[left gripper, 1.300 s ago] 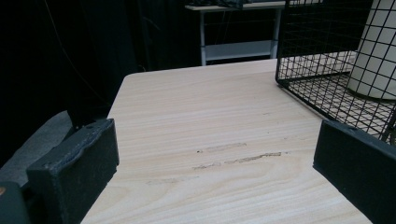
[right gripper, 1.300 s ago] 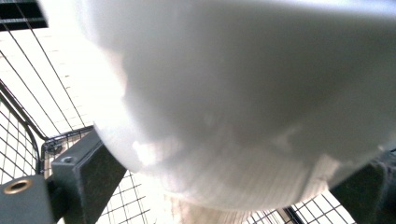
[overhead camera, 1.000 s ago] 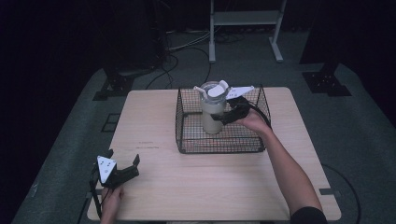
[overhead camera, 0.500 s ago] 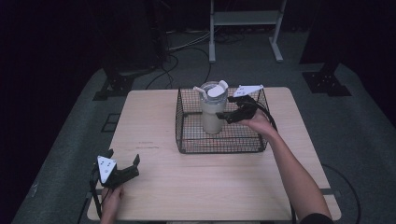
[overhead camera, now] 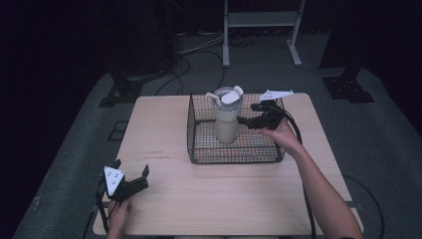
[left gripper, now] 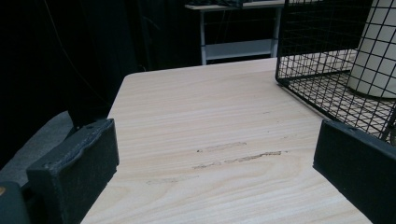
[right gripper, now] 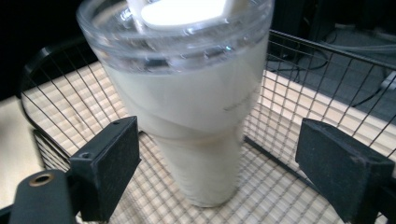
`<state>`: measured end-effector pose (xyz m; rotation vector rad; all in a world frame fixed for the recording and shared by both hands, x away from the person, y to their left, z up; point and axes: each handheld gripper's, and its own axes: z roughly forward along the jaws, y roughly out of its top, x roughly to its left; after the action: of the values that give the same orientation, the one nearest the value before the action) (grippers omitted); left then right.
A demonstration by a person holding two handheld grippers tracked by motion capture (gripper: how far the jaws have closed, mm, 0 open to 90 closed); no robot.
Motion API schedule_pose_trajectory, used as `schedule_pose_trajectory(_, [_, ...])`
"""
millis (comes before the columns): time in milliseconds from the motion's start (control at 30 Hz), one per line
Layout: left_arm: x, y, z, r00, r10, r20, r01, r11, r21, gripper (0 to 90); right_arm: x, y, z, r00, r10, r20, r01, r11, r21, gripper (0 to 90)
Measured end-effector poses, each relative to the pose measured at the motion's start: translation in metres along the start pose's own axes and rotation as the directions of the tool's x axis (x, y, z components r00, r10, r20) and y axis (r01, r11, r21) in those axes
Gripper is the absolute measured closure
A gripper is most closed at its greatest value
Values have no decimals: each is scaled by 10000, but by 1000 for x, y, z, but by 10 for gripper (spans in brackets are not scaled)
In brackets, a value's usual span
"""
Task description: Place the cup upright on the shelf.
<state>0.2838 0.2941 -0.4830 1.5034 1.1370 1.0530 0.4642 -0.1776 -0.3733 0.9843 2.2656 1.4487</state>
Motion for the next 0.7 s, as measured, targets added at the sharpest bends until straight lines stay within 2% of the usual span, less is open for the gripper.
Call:
schedule_pose_trajectory(67, [0,0,0,10000,27,23,-27,10000,0,0,4,0,-2,9989,-296,363,288,9994,202,128])
schedule_pose_trajectory(100, [-1,0,0,10000,55,29,-55,10000,8,0,4,-1,-3,9991,-243,357,235,9995,232,127])
schedule_pose_trajectory(233, [-1,0,0,10000,64,46,-64,10000,1,0,2,-3,-8,9999,116,-8,-115,9991,418,128])
schedule_pose_trajectory(333, [0,0,0,9999,81,76,-81,10000,-2,0,5,-5,-14,10000,-53,-32,54,9998,202,128])
schedule_pose_trajectory(400, [0,0,-1,9999,65,86,-65,10000,-17,0,8,-6,-19,10000,-2,-47,3,9999,164,128])
schedule_pose_trajectory(700, [1,-1,-2,9999,-72,129,74,9999,-137,0,15,-6,-38,9994,-302,-149,305,9994,160,128])
